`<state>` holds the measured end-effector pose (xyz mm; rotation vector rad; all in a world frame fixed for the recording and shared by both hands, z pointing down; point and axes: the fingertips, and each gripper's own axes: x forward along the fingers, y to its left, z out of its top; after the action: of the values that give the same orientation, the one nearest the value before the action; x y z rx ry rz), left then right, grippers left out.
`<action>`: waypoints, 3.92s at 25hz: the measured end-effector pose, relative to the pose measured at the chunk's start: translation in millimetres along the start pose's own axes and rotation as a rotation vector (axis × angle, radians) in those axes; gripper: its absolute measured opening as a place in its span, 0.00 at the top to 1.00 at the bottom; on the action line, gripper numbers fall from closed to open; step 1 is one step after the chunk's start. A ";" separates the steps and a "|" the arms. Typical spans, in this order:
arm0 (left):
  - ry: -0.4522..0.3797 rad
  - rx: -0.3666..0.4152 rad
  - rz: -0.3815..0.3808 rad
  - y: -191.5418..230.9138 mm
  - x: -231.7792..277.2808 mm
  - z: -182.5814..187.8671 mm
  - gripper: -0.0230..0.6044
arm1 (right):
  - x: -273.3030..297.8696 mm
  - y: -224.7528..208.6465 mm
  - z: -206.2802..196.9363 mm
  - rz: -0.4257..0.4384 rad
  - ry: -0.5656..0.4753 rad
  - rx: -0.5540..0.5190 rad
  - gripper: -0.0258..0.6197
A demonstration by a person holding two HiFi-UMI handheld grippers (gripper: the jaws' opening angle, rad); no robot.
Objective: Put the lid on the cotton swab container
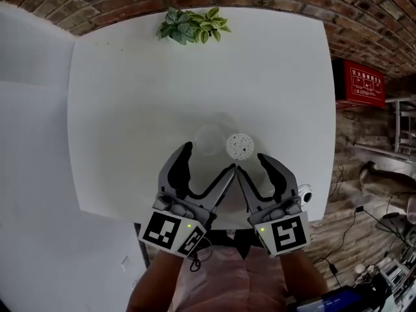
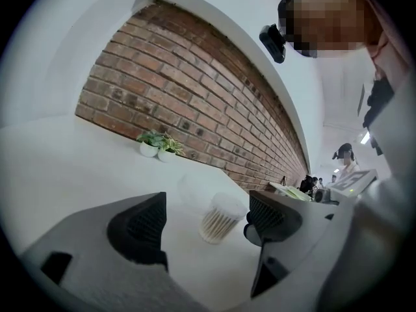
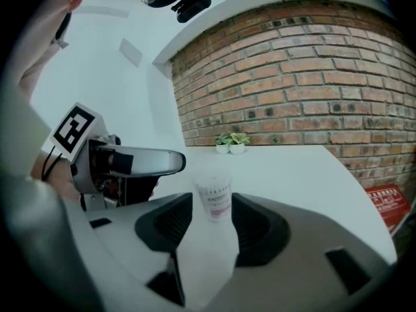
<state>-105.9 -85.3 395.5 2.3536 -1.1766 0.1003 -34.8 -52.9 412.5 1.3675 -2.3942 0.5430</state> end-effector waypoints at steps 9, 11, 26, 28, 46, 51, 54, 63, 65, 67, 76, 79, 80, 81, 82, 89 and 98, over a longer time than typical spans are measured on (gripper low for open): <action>-0.002 -0.022 -0.033 1.1 8.2 -2.2 0.30 | -3.7 -3.3 -3.9 -0.019 0.003 0.010 0.66; -0.009 -0.014 -0.040 -1.8 9.2 3.0 0.30 | -5.3 -4.1 -1.1 -0.022 -0.006 0.010 0.66; -0.035 0.098 -0.094 -42.7 11.3 38.7 0.30 | -26.9 -20.0 33.1 -0.058 -0.088 0.011 0.66; -0.035 0.112 -0.100 -48.5 12.1 42.6 0.30 | -30.3 -22.5 37.0 -0.062 -0.097 0.011 0.66; -0.047 0.174 -0.101 -69.3 17.0 55.0 0.29 | -46.3 -37.5 46.6 -0.080 -0.129 0.019 0.66; -0.062 0.125 -0.021 -34.6 9.3 59.5 0.29 | -48.6 -42.4 41.1 -0.091 -0.114 0.022 0.67; -0.057 0.101 -0.006 -23.5 8.0 52.6 0.28 | -46.3 -41.9 34.0 -0.091 -0.102 0.010 0.67; -0.045 0.010 0.003 4.4 17.5 26.2 0.27 | -36.4 -43.1 9.5 -0.105 -0.054 -0.021 0.67; -0.044 -0.016 0.000 8.0 21.1 22.9 0.27 | -36.0 -44.6 5.2 -0.110 -0.042 -0.020 0.67; -0.049 -0.048 -0.005 10.8 24.8 21.6 0.27 | -34.3 -44.2 2.6 -0.111 -0.030 -0.013 0.67; -0.068 -0.088 -0.056 -6.5 27.9 32.2 0.27 | -36.0 -45.3 10.6 -0.116 -0.051 -0.016 0.67; -0.071 -0.084 -0.067 -17.1 25.2 36.7 0.27 | -39.3 -44.1 15.7 -0.113 -0.059 -0.004 0.67; -0.073 -0.081 -0.070 -20.7 24.4 38.4 0.27 | -40.3 -43.4 17.0 -0.112 -0.058 0.003 0.67; -0.074 -0.076 -0.074 -24.2 23.8 40.1 0.27 | -41.3 -43.0 18.3 -0.110 -0.057 0.009 0.67; -0.076 -0.072 -0.078 -27.6 23.3 41.7 0.27 | -42.2 -42.9 19.8 -0.109 -0.059 0.011 0.67; -0.081 -0.044 -0.098 -47.9 19.7 50.7 0.27 | -50.5 -44.3 32.3 -0.107 -0.107 -0.003 0.67; -0.087 -0.013 -0.113 -64.9 19.6 58.9 0.27 | -59.0 -48.5 38.4 -0.109 -0.137 -0.003 0.67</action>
<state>-52.9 -94.7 323.5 2.4285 -1.0779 -0.0485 32.3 -50.0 359.7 1.5700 -2.4058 0.4293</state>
